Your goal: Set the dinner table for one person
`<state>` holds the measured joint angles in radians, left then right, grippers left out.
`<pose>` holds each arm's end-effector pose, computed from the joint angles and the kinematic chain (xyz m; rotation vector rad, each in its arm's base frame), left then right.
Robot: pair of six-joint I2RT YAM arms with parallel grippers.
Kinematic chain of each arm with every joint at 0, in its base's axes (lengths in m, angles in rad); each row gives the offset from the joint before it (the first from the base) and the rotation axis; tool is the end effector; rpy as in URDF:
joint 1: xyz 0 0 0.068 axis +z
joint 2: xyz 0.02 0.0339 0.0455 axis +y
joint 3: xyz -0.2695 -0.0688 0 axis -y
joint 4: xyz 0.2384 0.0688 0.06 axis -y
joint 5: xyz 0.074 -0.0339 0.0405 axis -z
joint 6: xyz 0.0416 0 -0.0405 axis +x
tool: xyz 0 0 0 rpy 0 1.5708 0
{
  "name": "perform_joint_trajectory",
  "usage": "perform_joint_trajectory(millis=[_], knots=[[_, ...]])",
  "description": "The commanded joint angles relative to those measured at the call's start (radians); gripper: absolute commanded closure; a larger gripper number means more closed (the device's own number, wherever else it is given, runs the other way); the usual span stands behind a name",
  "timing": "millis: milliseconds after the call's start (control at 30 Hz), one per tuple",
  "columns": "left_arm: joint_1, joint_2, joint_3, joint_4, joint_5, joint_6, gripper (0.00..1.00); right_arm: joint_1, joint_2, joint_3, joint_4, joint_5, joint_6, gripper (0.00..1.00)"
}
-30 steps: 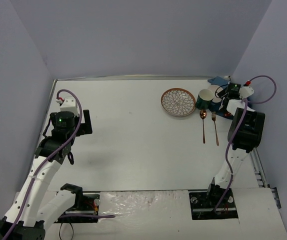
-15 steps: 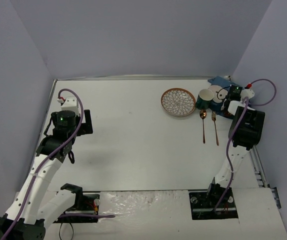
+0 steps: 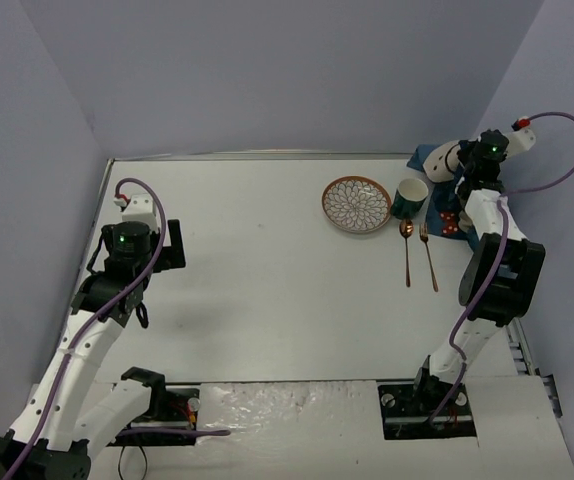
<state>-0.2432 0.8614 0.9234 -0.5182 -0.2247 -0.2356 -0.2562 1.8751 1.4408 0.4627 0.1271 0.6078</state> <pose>0.1784 -0.0347 0.3422 -0.1337 2.0111 -0.0767 0.4412 -0.1210 0.3280 0.7373 1.3582 0.1809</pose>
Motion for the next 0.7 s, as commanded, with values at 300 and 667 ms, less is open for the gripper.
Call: perform_joint_trajectory(millis=[300, 667], knots=[[-0.007, -0.023, 0.034, 0.051, 0.013, 0.009, 0.03, 0.147, -0.104, -0.006, 0.131, 0.1, -0.136, 1.0], [-0.008, -0.032, 0.034, 0.052, 0.019, 0.007, 0.03, 0.312, -0.228, 0.08, 0.153, 0.236, -0.395, 1.0]])
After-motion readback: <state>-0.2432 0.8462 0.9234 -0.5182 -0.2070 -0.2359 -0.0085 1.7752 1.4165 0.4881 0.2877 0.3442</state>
